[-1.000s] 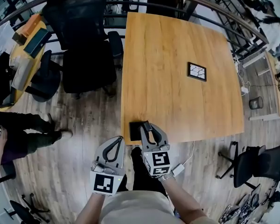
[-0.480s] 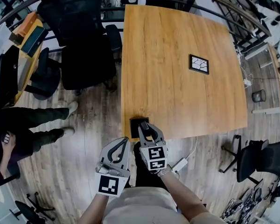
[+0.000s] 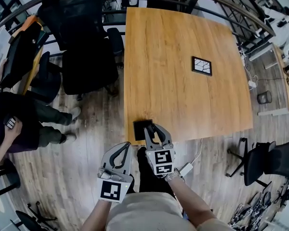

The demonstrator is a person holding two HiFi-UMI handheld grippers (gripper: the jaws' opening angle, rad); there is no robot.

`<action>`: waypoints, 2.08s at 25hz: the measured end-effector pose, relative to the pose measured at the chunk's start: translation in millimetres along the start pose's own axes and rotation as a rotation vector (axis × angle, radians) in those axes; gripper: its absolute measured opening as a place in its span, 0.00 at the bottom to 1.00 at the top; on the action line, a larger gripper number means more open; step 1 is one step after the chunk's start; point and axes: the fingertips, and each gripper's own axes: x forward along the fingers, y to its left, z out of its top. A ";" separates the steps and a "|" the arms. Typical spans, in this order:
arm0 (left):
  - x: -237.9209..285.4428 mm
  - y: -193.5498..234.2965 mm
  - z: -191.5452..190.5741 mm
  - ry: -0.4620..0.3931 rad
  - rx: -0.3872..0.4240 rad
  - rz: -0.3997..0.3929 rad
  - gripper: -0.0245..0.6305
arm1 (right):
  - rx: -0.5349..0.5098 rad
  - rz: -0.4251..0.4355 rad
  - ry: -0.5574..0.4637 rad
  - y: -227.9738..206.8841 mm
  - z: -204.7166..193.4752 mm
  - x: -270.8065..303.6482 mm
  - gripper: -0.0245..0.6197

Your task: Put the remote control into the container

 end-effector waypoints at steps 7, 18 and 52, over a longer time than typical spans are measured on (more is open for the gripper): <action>-32.1 -4.6 15.5 -0.031 0.028 -0.020 0.06 | -0.021 -0.024 -0.187 13.9 59.7 -53.8 0.20; -107.9 -17.9 25.8 -0.081 0.068 -0.059 0.06 | 0.016 -0.012 -0.362 89.4 86.8 -158.7 0.07; -206.8 -60.2 31.7 -0.157 0.084 -0.147 0.06 | -0.031 -0.096 -0.421 166.6 72.8 -287.9 0.07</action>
